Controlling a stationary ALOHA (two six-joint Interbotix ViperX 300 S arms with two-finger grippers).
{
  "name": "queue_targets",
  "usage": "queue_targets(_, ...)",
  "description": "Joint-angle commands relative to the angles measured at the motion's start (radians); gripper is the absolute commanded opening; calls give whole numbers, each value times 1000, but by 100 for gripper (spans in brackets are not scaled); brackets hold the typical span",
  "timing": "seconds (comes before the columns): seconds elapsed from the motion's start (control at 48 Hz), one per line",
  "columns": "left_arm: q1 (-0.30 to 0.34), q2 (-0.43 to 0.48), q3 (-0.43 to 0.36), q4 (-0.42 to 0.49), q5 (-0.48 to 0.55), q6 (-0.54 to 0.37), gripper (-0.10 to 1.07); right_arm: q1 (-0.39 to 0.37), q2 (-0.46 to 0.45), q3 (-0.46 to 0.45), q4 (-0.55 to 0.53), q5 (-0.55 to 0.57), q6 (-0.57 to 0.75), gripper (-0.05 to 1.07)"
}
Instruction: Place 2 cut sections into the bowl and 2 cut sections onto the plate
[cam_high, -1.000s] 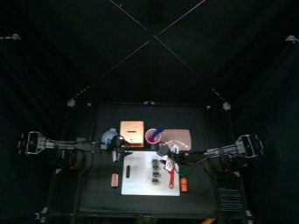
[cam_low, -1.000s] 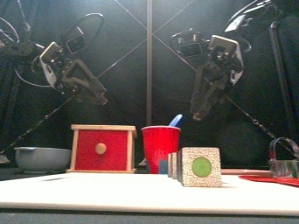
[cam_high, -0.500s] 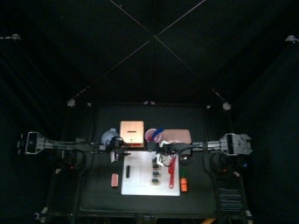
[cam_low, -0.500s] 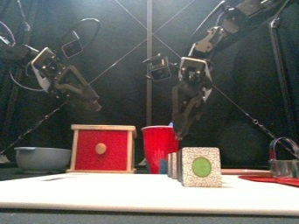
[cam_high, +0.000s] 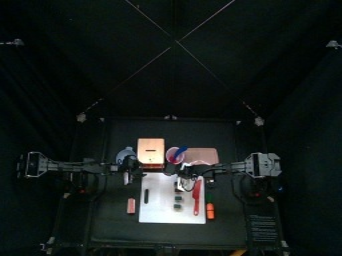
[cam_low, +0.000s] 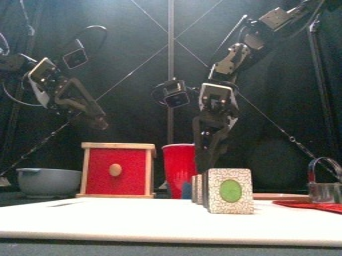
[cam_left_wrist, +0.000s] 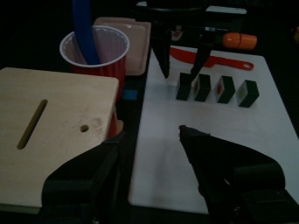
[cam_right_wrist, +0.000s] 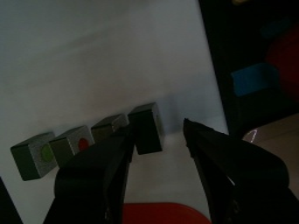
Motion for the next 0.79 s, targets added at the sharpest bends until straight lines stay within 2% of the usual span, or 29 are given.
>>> queue_targets(0.0,6,-3,-8,-9,-3,2,87,-3,-20,-17,3,-8,-2,83)
queue_targets(0.667,14,-5,2,-31,-3,2,87,5,63,-31,5,-15,2,81)
queue_targets(0.771,14,-3,2,-32,-3,2,87,5,51,-31,0,-17,6,75)
